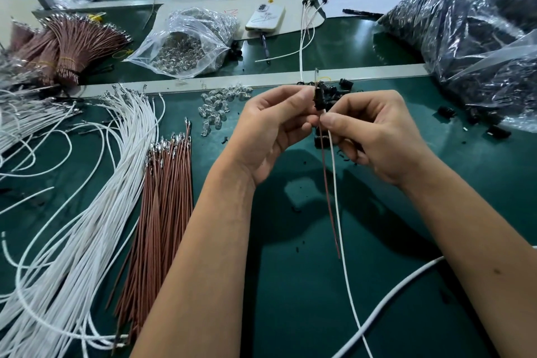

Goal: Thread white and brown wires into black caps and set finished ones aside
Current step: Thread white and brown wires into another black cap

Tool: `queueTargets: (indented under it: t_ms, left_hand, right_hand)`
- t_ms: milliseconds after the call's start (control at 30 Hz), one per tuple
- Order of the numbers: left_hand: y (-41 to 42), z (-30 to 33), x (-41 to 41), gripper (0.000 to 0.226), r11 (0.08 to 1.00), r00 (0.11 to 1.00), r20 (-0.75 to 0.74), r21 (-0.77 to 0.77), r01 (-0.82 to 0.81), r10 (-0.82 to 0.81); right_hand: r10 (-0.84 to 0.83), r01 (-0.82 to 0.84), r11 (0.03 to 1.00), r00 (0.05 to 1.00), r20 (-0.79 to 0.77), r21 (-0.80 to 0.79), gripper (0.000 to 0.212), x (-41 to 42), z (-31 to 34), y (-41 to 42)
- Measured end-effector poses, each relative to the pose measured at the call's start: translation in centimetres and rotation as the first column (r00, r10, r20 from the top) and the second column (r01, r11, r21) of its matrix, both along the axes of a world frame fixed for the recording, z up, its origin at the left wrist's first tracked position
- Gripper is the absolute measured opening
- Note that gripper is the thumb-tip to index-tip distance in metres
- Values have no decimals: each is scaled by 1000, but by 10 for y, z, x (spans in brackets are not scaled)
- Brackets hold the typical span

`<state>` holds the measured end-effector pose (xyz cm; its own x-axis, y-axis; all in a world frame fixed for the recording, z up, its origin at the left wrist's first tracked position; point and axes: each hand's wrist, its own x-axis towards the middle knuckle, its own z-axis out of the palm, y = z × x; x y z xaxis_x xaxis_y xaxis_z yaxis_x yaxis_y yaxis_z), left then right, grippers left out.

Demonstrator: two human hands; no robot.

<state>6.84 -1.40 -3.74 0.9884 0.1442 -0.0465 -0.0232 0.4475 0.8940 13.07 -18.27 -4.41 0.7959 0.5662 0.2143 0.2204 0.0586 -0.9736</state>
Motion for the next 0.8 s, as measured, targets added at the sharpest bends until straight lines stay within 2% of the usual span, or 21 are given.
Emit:
queueTargets:
  t_ms: [33,200,433,533,633,800]
  left_hand:
    - [0,-1,0,4,1000,1000,16,12,6,-6]
    - [2,-7,0,14,999,995,105,55,-4,-2]
    - [2,-1,-3,30,998,950,305,49,44,-57]
    - [1,2,-5,20,997,946,316,53,51,-66]
    - [2,1,-4,28,997,954,294,68,42,-60]
    - [3,0,-3,24,996,966,253,78,39,-57]
  right_hand:
    - [0,0,1000,1000,14,-11,18,0,0,0]
    - [-13,17,999,996,93,-40,20,0,-3,0]
    - [-47,28,997,968,247,77,11,-3,-1,3]
    - [-56,35,996,960,276,81,9,-3,1,3]
    - [-57,36,996,958,282,79,9,-3,1,3]
    - [-60,39,996,956,287,77,10,-3,0,4]
